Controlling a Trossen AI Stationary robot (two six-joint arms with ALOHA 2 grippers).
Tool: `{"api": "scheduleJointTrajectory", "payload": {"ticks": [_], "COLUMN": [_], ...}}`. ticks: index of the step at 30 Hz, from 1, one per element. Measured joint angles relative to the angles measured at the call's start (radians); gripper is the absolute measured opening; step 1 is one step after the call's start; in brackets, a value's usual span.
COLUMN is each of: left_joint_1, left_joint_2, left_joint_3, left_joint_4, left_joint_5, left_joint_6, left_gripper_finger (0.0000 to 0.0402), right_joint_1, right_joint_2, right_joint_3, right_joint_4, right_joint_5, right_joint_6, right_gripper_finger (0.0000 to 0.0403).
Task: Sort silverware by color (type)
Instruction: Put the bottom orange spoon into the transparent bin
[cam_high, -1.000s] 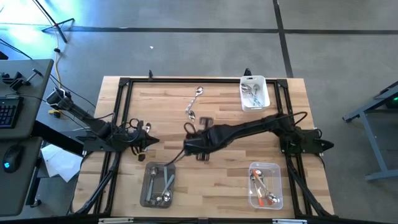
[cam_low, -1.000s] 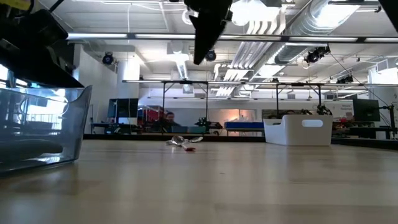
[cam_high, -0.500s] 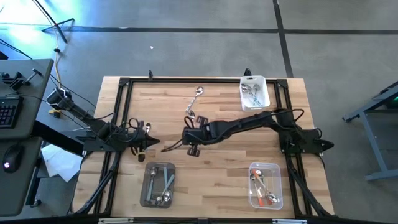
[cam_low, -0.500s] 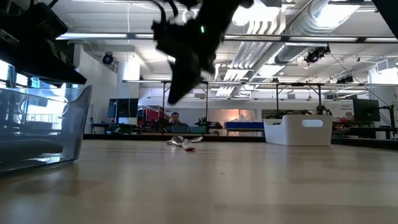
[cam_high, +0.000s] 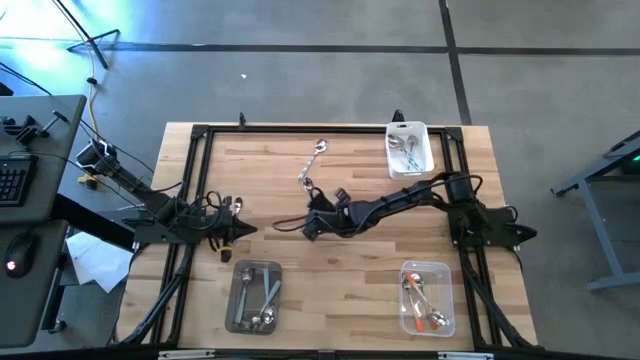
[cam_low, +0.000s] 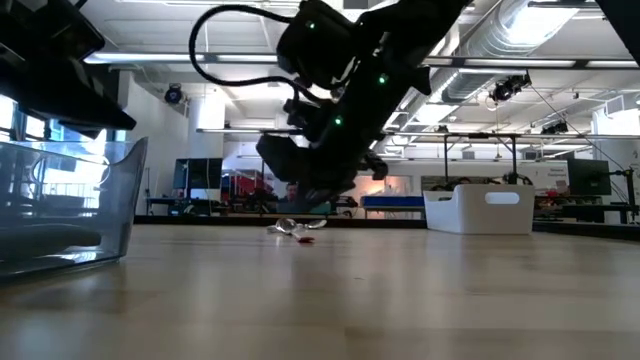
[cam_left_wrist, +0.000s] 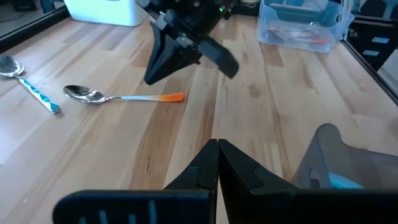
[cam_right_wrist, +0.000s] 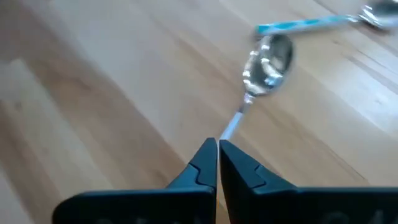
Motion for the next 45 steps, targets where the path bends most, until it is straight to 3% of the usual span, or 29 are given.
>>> {"api": "scheduleJointTrajectory", "payload": {"ticks": [3, 7, 14, 19, 28, 34, 39, 43, 45], "left_joint_1": [0.000, 0.000, 0.000, 0.000, 0.000, 0.000, 0.000, 0.000, 0.000], "left_joint_2": [0.000, 0.000, 0.003, 0.003, 0.003, 0.002, 0.003, 0.002, 0.003], "left_joint_3": [0.000, 0.000, 0.000, 0.000, 0.000, 0.000, 0.000, 0.000, 0.000], "left_joint_4": [0.013, 0.017, 0.016, 0.016, 0.014, 0.013, 0.008, 0.007, 0.007], "left_joint_5": [0.000, -0.003, -0.006, -0.007, -0.009, -0.009, -0.009, -0.005, 0.000], "left_joint_6": [0.000, 0.000, -0.008, 0.000, 0.001, 0.001, 0.002, 0.001, 0.000], "left_gripper_finger": [0.0001, 0.0001, 0.0001, 0.0001, 0.0001, 0.0001, 0.0001, 0.0001, 0.0001], "right_joint_1": [-0.001, -0.043, -0.164, -0.146, -0.145, -0.144, -0.145, -0.145, -0.133], "right_joint_2": [0.000, 0.000, 0.000, 0.000, 0.078, 0.113, 0.121, 0.114, 0.100], "right_joint_3": [0.005, 0.005, 0.005, 0.005, 0.025, 0.069, 0.144, 0.200, 0.227], "right_joint_4": [-0.022, -0.004, 0.010, 0.026, 0.058, 0.035, -0.093, -0.188, -0.231], "right_joint_5": [0.012, 0.009, -0.176, -0.185, -0.158, -0.145, -0.196, -0.317, -0.327], "right_joint_6": [0.059, 0.064, 0.139, 0.121, 0.092, 0.055, 0.009, -0.035, -0.050], "right_gripper_finger": [0.0016, 0.0065, 0.0162, 0.0182, 0.0148, 0.0087, 0.0010, 0.0011, 0.0005]}}
